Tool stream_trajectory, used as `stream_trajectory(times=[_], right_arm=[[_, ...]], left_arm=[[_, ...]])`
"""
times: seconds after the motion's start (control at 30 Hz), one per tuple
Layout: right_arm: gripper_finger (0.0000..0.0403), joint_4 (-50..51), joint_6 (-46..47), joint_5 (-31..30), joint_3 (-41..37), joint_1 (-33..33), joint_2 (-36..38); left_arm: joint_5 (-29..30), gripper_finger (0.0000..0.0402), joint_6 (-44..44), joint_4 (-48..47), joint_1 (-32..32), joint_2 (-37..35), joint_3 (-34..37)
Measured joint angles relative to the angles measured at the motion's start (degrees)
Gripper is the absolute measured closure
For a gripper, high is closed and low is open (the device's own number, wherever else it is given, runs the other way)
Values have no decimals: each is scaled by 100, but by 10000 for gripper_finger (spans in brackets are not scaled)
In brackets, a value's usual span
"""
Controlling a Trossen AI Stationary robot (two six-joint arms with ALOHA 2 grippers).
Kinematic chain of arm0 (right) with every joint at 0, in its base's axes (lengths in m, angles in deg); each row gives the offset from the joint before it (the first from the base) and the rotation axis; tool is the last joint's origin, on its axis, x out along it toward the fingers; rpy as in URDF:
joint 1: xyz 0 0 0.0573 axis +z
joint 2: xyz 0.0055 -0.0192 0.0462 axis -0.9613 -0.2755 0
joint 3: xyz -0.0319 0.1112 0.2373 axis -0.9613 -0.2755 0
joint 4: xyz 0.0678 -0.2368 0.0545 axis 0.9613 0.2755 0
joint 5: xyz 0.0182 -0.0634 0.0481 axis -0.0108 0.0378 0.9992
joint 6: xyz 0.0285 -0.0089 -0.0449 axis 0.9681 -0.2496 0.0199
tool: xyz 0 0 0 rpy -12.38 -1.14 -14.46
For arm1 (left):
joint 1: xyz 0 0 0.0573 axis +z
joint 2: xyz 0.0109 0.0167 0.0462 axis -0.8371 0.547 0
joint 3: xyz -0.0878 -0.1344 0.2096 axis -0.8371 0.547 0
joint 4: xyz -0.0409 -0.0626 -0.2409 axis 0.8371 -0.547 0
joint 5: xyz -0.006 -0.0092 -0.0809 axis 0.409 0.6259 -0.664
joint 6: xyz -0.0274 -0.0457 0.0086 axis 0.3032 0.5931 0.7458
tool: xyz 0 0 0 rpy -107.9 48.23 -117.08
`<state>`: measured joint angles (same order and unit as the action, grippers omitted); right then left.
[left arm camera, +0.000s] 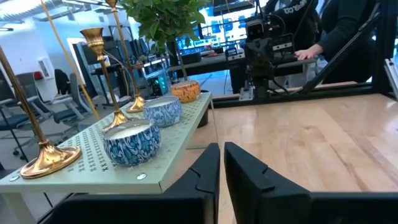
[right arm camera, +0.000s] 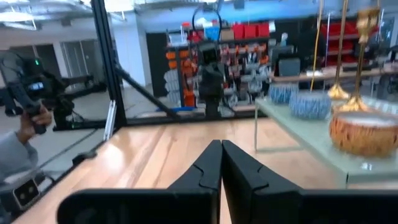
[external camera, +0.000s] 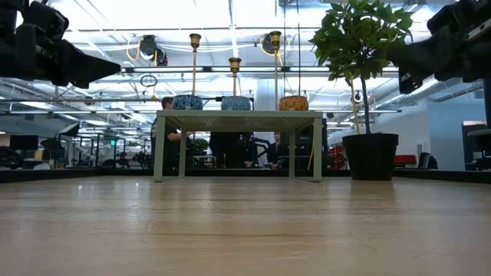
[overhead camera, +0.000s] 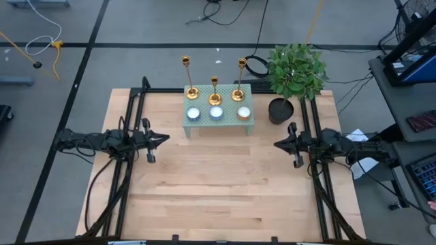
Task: Pick & Place candle stick holders
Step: Return to Home Position
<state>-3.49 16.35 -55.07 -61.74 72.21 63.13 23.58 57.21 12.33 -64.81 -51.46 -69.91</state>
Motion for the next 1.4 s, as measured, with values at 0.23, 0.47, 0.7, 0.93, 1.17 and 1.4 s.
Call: stream_trajectory(times=[0.23,0.47,0.7,0.93,1.17,1.4], right_arm=[[401,465,336,-9,-5,2,-8],[399,469,389,-3,-10,2,-44],[399,469,389,3,-12,2,-42],[399,469,389,5,-12,2,-42],[399,469,389,8,-12,2,-42],[398,469,391,8,-14,4,-42]], left_arm=[[1,383,159,-6,0,0,0],[4,398,195,16,0,0,2],[2,371,190,24,0,0,4],[2,360,188,26,0,0,4],[5,360,197,29,0,0,4],[5,360,203,29,0,0,4]])
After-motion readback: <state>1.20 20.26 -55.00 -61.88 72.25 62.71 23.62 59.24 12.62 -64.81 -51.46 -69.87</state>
